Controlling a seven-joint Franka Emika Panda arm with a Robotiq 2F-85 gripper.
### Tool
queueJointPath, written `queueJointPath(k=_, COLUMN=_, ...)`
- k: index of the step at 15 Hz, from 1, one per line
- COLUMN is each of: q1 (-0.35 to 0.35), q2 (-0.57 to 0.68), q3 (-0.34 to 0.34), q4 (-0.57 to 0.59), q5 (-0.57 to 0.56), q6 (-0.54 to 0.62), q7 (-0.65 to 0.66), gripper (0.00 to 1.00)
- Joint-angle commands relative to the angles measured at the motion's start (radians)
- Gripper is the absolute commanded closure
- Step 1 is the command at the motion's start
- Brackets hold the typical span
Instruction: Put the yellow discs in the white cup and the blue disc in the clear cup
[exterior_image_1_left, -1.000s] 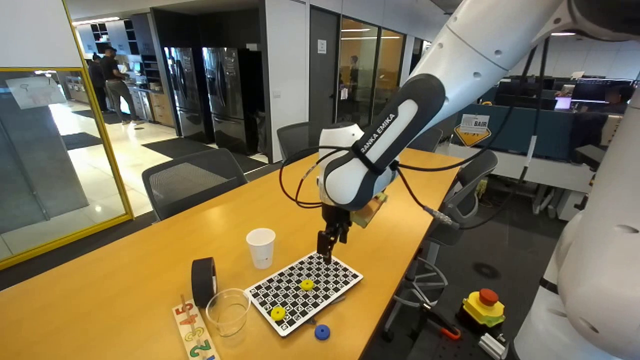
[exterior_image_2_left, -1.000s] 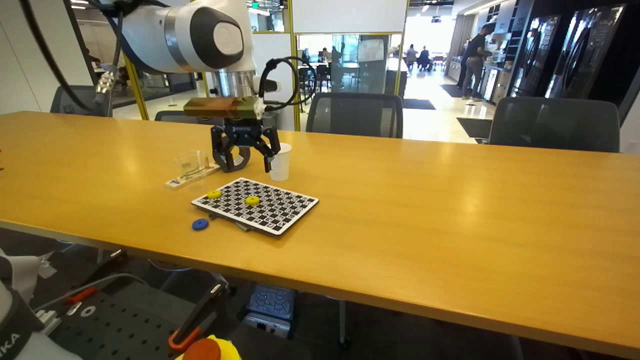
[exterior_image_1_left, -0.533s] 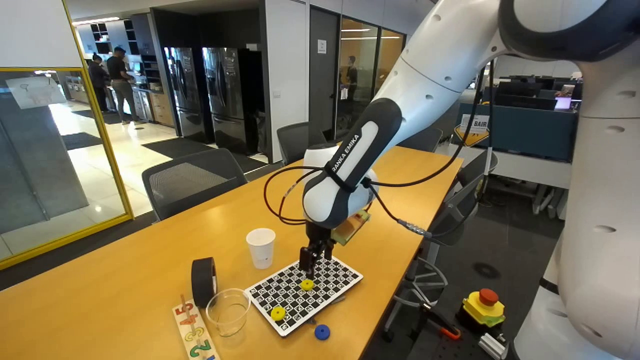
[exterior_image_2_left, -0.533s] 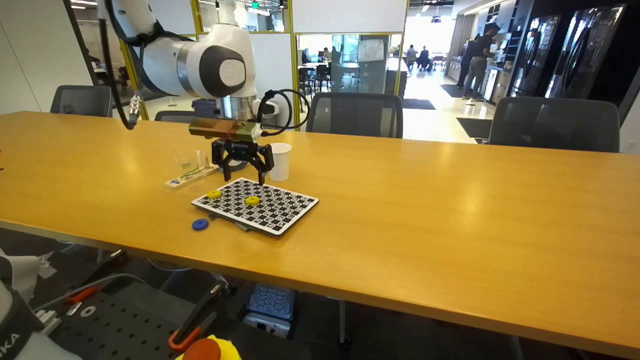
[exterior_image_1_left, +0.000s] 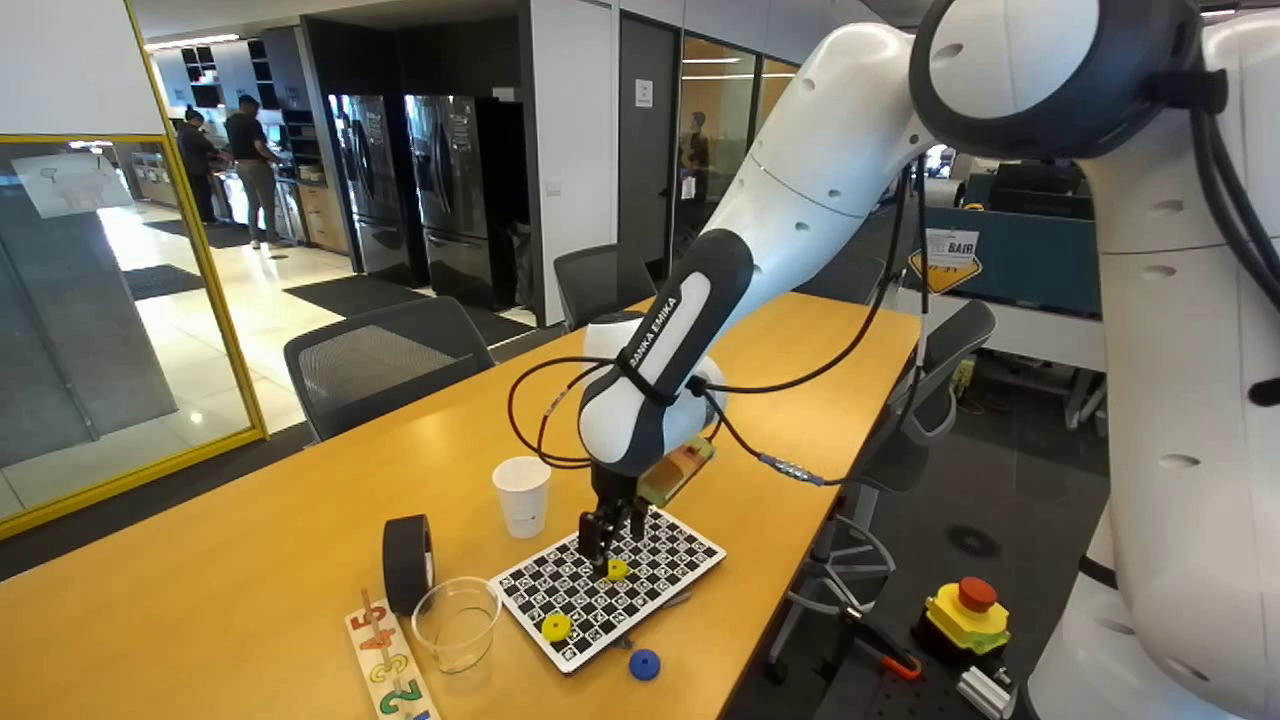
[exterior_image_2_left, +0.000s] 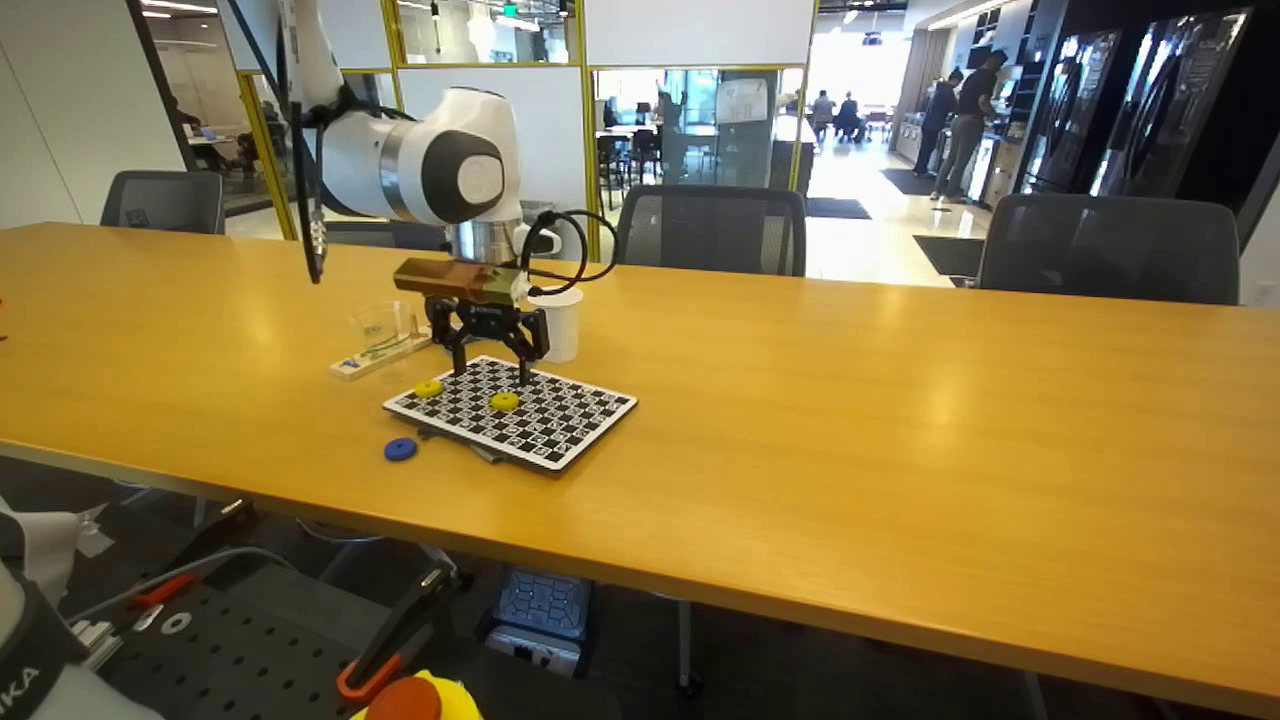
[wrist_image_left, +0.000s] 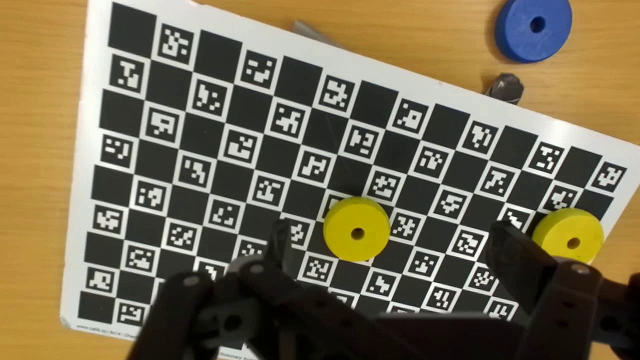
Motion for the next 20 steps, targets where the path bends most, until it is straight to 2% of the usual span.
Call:
queueJointPath(k=1, q1=-0.010, q2=0.058, q3=0.011, q4=0.052, q5=0.019, q6=0.010, q7=0.007, gripper=0.00)
queueJointPath(k=13, q1=-0.040, q2=0.146, q3=0.021, q4=0.114, q5=0.031, q6=0.013, q7=-0.006, gripper=0.00)
queueJointPath(k=14, q1=-0.040, q2=0.148, q3=0.019, q4=0.115, q5=0.027, q6=0.018, q7=-0.005, gripper=0.25)
queueJointPath(k=15, q1=-0.038, q2=0.150, q3=0.016, q4=0.116, q5=0.024, q6=0.019, q7=0.000, gripper=0.26)
queueJointPath(k=20, q1=-0.044, q2=0.150, q3=0.015, q4=0.119, q5=0.024, q6=0.023, q7=0.003, gripper=0.64)
